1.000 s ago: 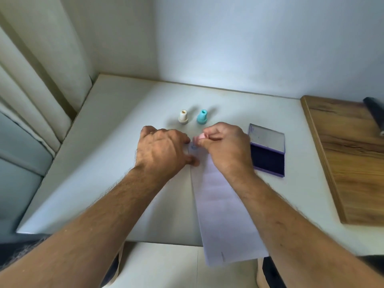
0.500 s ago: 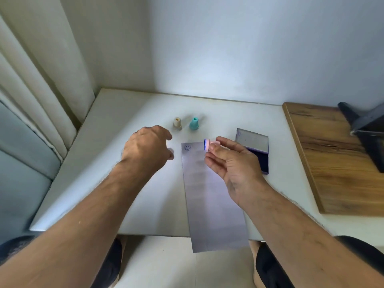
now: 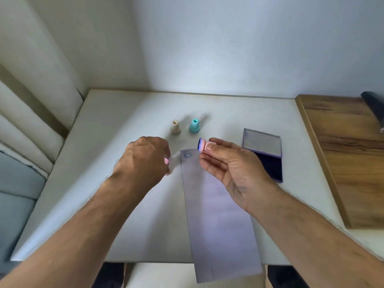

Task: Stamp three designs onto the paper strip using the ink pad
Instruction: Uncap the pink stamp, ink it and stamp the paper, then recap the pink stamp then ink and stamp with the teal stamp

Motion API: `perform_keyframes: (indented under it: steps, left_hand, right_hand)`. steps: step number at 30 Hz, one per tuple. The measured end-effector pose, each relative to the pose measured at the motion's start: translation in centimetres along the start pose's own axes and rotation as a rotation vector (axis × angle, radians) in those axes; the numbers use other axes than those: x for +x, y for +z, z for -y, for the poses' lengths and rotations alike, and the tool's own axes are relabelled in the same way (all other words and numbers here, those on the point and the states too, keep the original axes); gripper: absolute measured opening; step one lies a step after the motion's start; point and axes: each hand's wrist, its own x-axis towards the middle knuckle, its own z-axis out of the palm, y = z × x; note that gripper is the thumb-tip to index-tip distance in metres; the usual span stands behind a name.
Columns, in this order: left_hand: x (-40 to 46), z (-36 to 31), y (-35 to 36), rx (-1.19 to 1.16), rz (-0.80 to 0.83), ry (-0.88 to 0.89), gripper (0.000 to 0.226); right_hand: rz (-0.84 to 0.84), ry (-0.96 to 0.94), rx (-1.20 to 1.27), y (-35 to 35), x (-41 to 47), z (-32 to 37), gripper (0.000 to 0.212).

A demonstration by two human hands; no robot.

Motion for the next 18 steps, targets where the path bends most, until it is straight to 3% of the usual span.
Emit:
perform_keyframes:
  steps: [5, 13, 18]
  left_hand:
    - [0.0, -1.3, -1.2, -0.158, -0.034, -0.022, 0.018]
    - [0.2, -3.8, -3.3, -0.992, 0.011, -0.085, 0.014]
    - [0.9, -4.9, -3.2, -1.338, 0.083, -0.153, 0.014]
  right_hand:
    - [0.033, 0.013, 0.034, -0.3, 0.5, 0.7, 0.023]
    - [0.134, 0.007, 0.13, -0.5, 0.4, 1.3, 0.021]
    - [0.193, -0.027, 0.112, -0.7, 0.3, 1.4, 0.022]
